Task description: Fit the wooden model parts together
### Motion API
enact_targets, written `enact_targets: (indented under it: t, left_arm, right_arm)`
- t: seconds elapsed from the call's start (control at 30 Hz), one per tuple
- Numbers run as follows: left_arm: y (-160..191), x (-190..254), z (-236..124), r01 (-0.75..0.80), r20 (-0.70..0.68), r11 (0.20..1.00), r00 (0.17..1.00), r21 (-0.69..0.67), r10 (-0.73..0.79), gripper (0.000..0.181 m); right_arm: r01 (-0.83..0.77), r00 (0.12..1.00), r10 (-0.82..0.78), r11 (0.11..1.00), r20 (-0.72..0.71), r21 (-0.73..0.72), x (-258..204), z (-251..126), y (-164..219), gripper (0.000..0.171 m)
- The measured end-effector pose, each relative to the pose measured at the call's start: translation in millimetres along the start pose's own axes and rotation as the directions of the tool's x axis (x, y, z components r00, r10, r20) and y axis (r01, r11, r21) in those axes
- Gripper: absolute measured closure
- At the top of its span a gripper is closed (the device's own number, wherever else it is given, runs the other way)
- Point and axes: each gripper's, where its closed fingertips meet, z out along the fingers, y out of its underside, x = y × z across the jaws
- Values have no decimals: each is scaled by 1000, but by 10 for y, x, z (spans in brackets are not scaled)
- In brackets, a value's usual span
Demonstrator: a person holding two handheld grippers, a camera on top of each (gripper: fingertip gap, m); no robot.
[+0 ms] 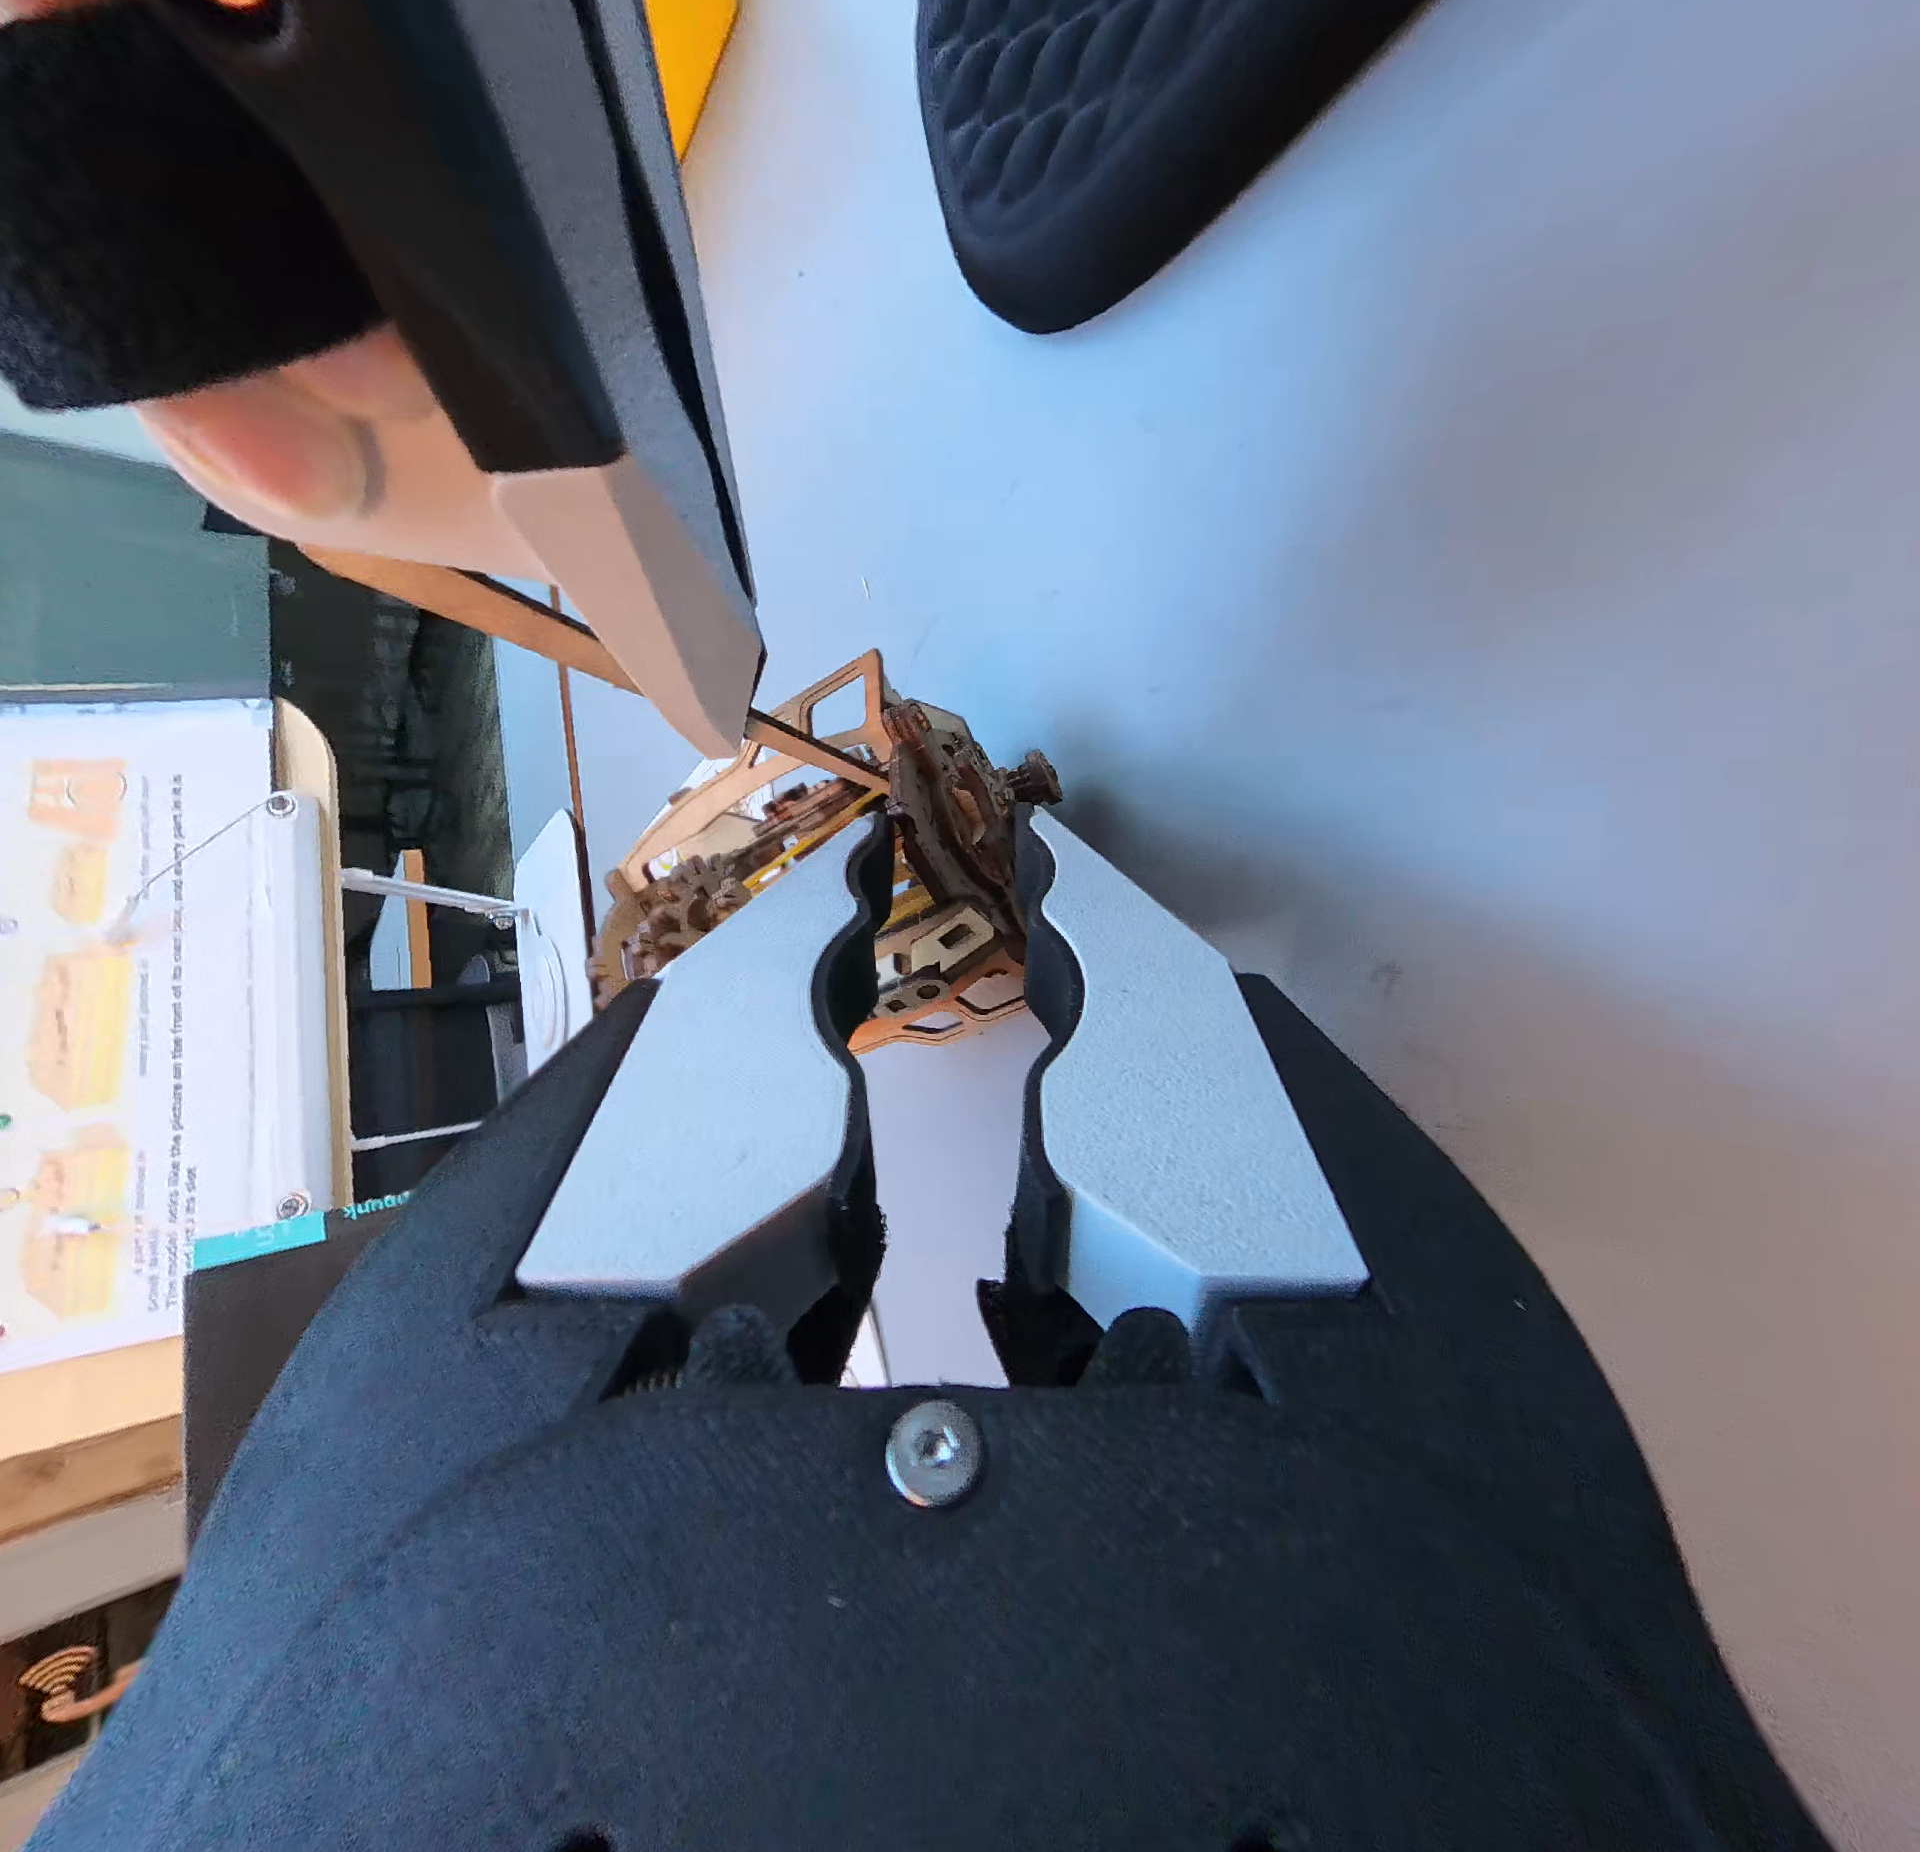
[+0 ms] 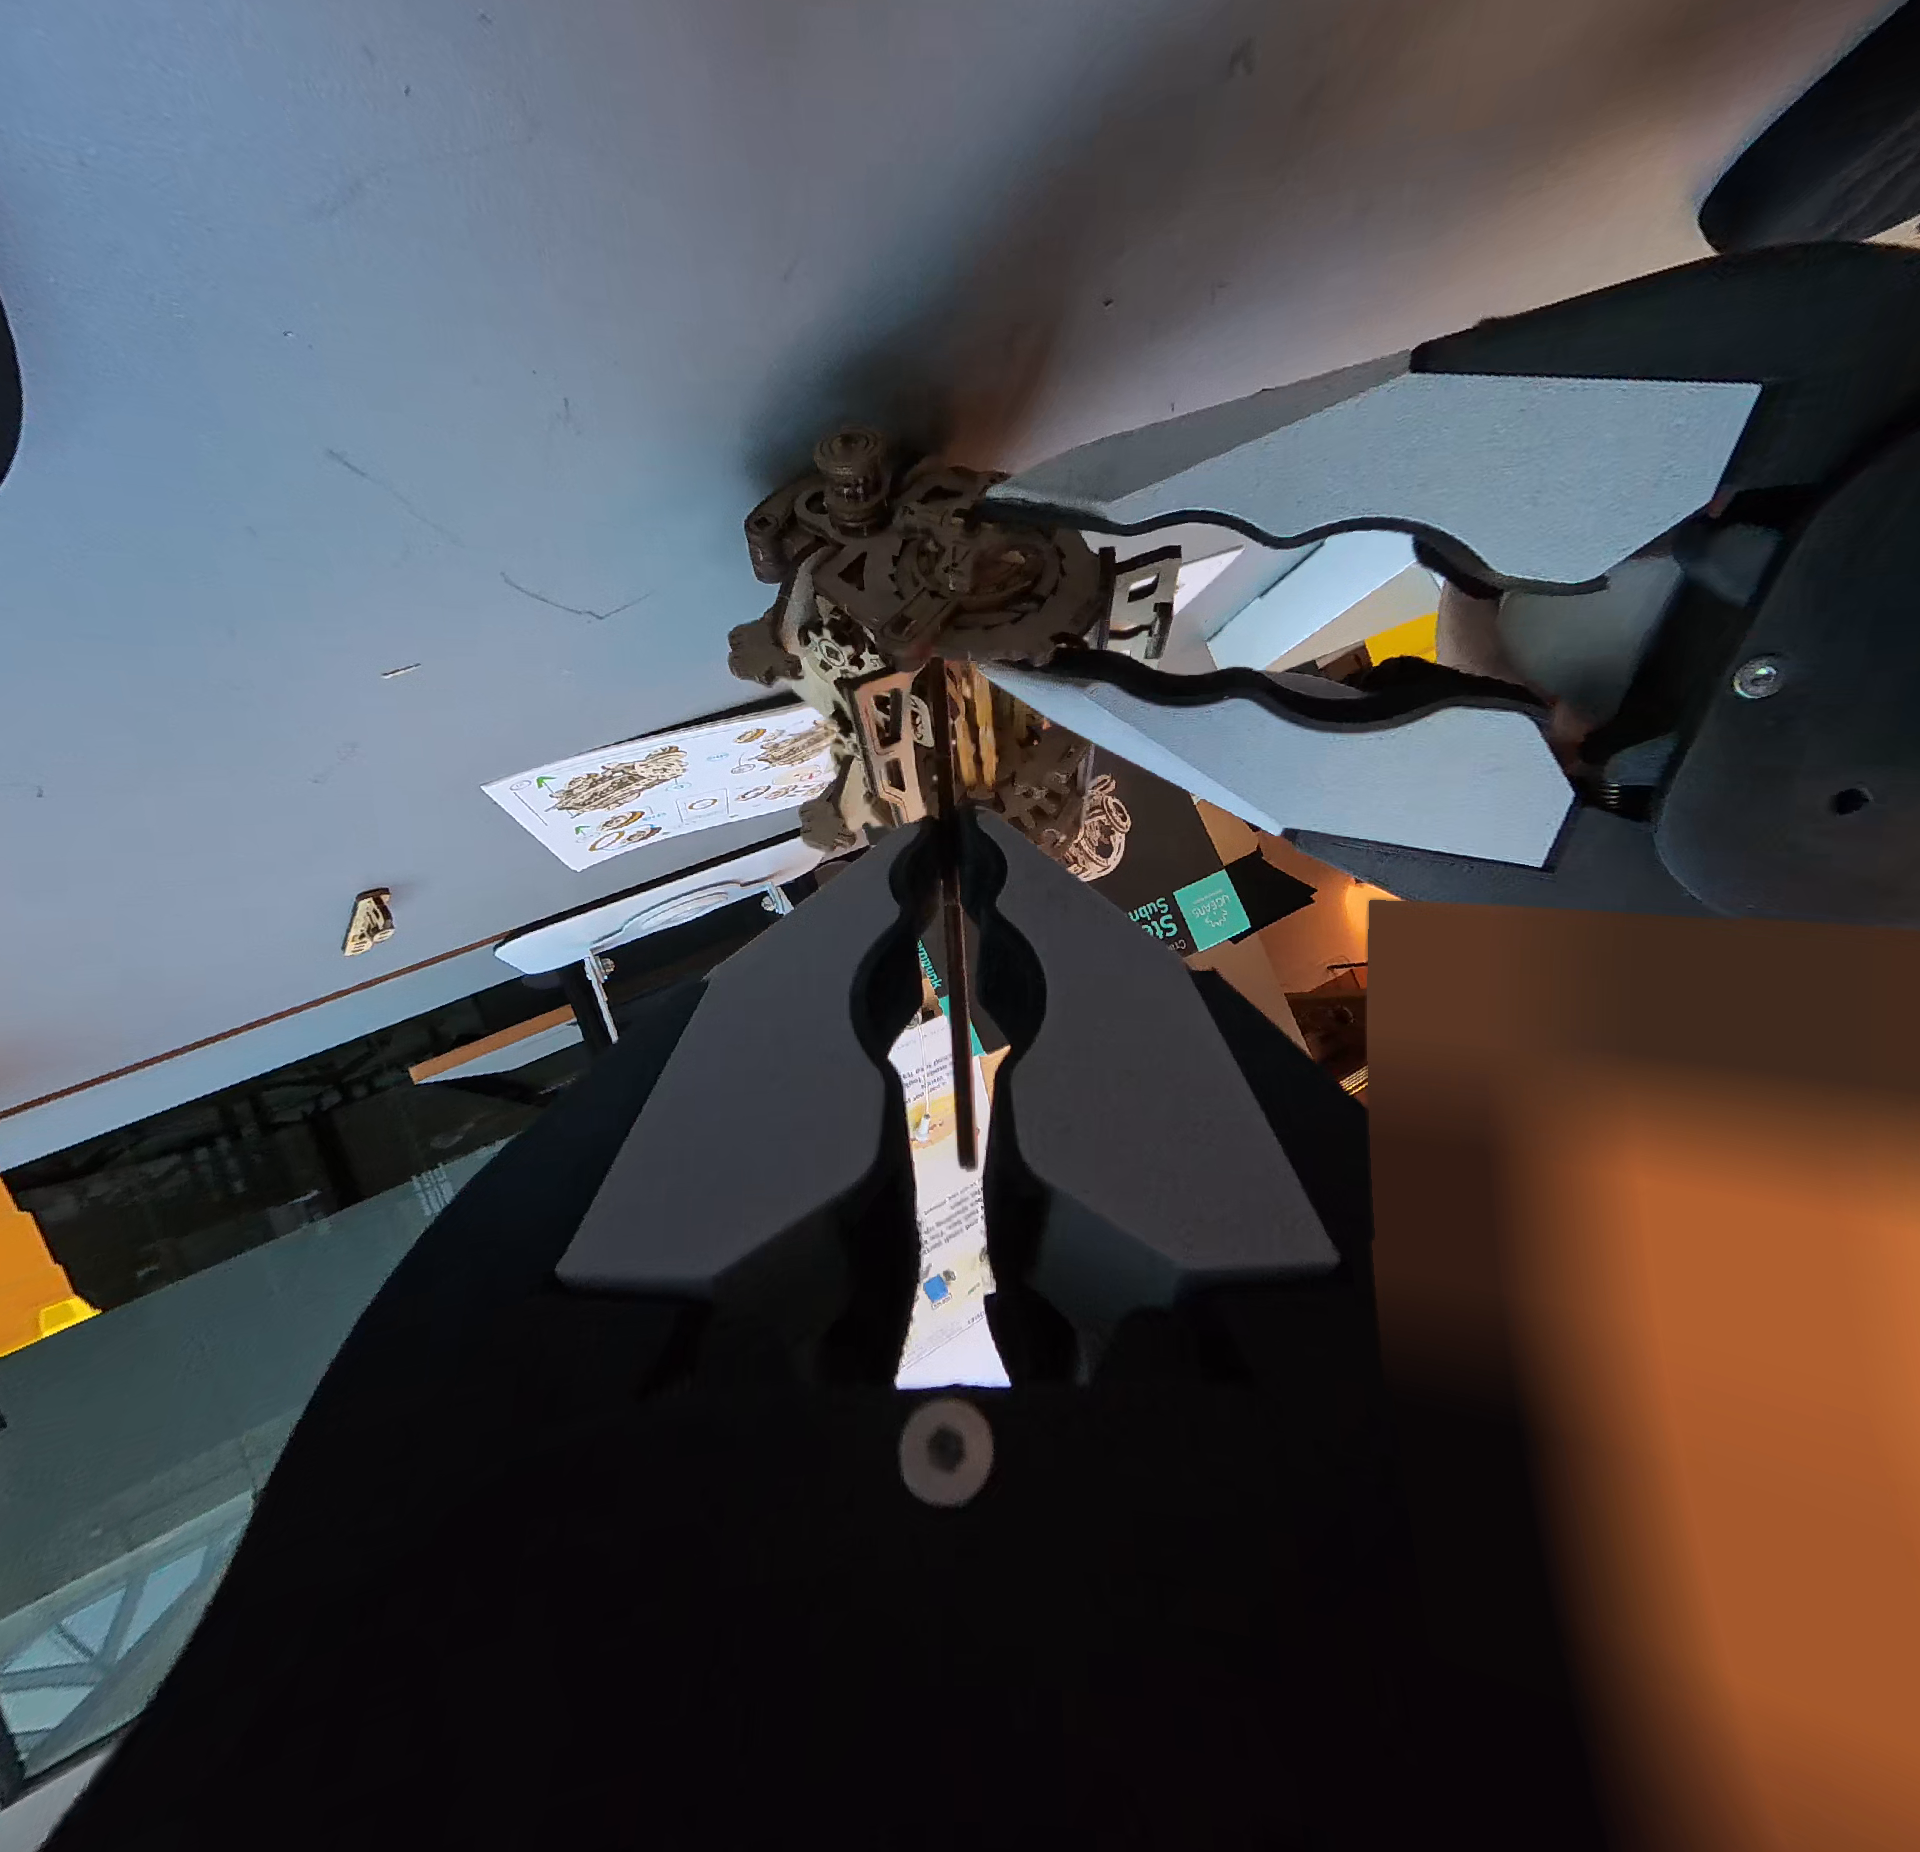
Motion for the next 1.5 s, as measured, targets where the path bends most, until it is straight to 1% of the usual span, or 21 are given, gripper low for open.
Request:
enact_targets:
  t: [0.13, 0.2, 0.43, 0.77, 1.5]
  left_arm:
    - [16, -1, -10, -46, -34, 999, 998, 1, 46, 161]
    - [9, 3, -11, -42, -45, 999, 998, 9, 43, 161]
    - [6, 7, 7, -106, -3, 994, 994, 31, 106, 162]
    - [-28, 19, 19, -168, 11, 984, 986, 52, 168, 162]
    - [-1, 3, 9, -138, -12, 989, 990, 47, 138, 163]
  right_arm:
    - [-4, 1000, 4, 1000, -2, -2, -5, 8, -4, 170]
    - [-11, 1000, 11, 1000, -5, 1, -2, 15, 2, 169]
    - [-17, 1000, 17, 1000, -11, 1, -34, 8, -17, 170]
    - [-36, 999, 36, 999, -14, -5, -120, -41, -49, 169]
    - [-30, 999, 29, 999, -26, -22, -148, -104, -30, 169]
